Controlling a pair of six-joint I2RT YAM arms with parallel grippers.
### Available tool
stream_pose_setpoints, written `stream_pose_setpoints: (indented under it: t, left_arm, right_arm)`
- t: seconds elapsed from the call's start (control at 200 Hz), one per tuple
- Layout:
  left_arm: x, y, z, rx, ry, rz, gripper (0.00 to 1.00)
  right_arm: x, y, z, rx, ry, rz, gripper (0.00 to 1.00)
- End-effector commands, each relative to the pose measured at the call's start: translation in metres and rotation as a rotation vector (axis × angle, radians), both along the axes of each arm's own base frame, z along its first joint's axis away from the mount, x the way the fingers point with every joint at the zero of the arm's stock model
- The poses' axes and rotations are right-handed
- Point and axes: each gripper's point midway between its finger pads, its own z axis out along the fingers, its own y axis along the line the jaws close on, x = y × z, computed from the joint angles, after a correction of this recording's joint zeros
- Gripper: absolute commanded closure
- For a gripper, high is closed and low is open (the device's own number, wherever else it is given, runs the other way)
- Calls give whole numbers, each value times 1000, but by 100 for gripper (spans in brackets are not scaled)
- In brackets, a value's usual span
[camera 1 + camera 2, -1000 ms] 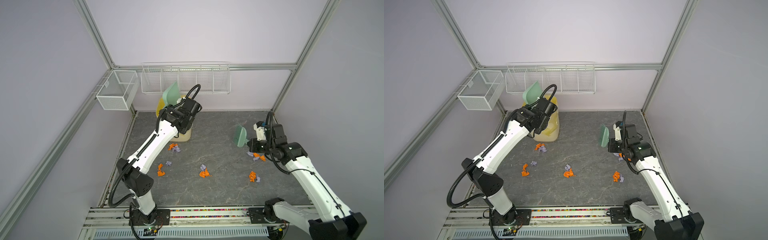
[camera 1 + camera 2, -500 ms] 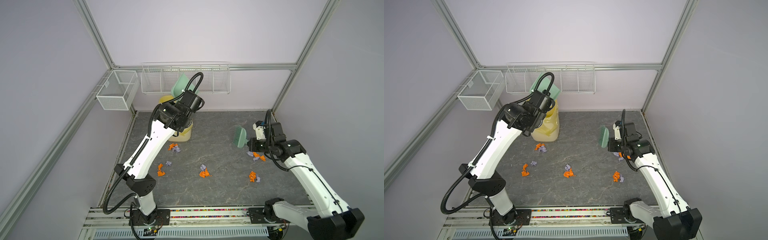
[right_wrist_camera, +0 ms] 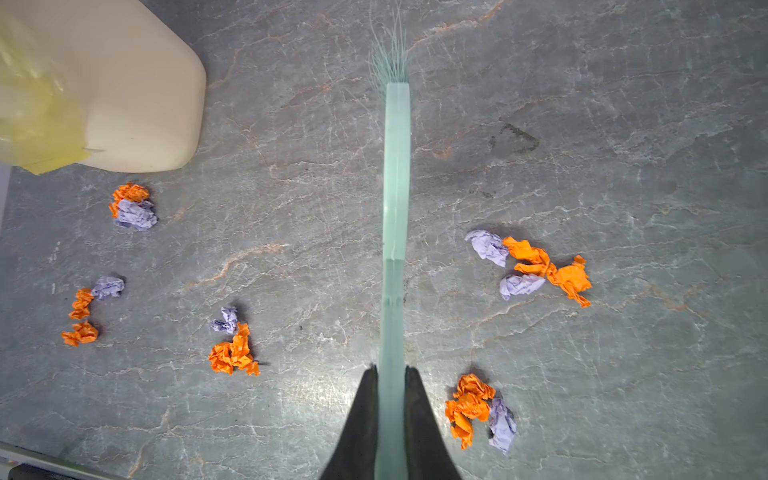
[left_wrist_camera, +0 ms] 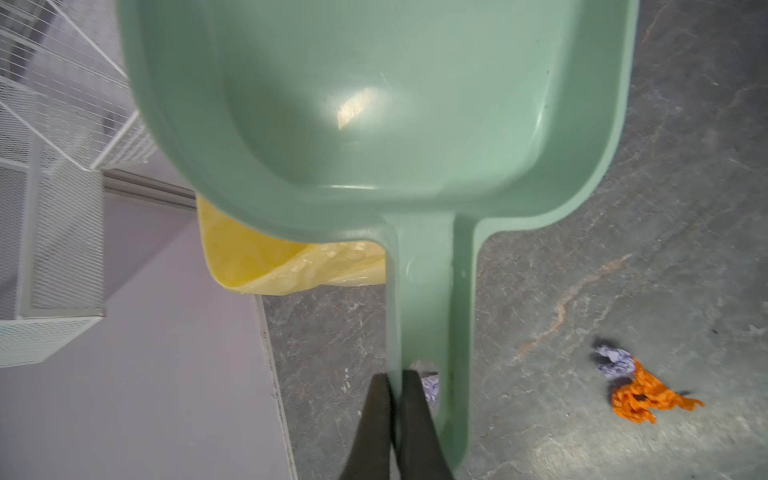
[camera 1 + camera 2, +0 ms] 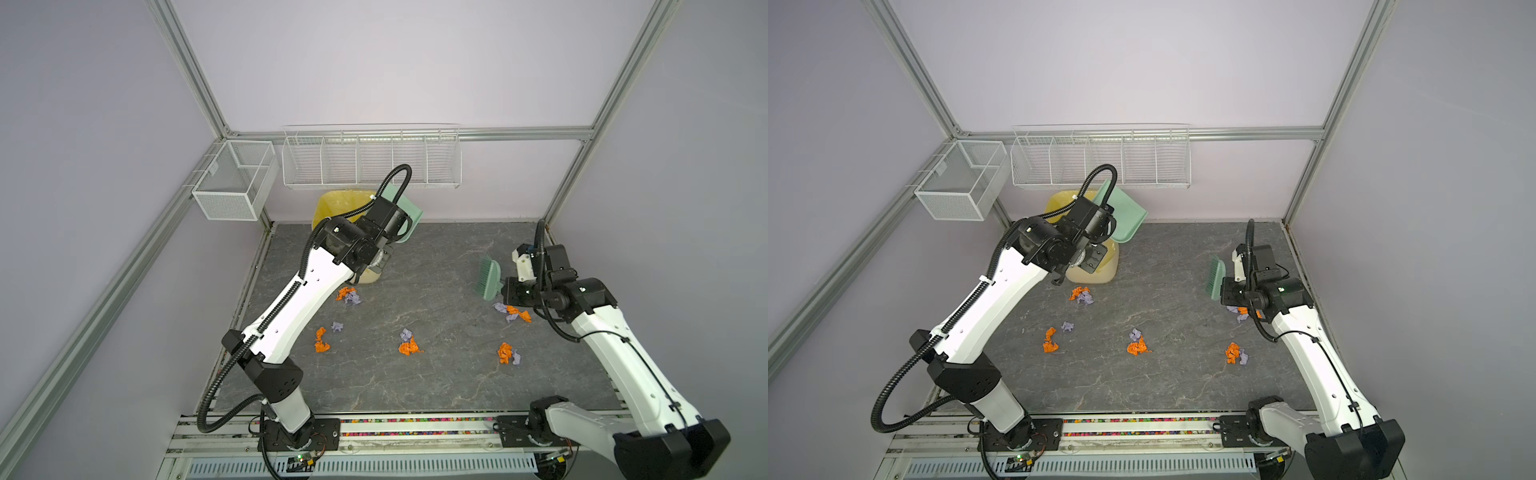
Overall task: Sweep away the paper scraps from the table
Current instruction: 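Lower the empty dustpan away from the bin with the left gripper, then set the dustpan on the table near scraps while the right gripper brings the brush over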
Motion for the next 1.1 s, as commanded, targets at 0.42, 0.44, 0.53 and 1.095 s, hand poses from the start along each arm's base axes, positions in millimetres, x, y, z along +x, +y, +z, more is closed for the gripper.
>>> stream_pose_setpoints:
  t: [0.42,0.44,0.53,1.095]
  left_arm:
    - [-38,-57,-37,-392,234,-90,100]
    - [-39,-59,-40,-393,244,-93,100]
    - [-43,-69,-52,-397,302,-125,100]
    - [-50,-111,-134,-315,521,-228,100]
  right_arm:
    - [-5,-54,25,-191,35,-116,93]
    - [-5,-55,25,-192,35,-124,93]
    - [-5,-72,28,-226,39,-204,93]
    - [-11,-131,6,-255,145,-365,93]
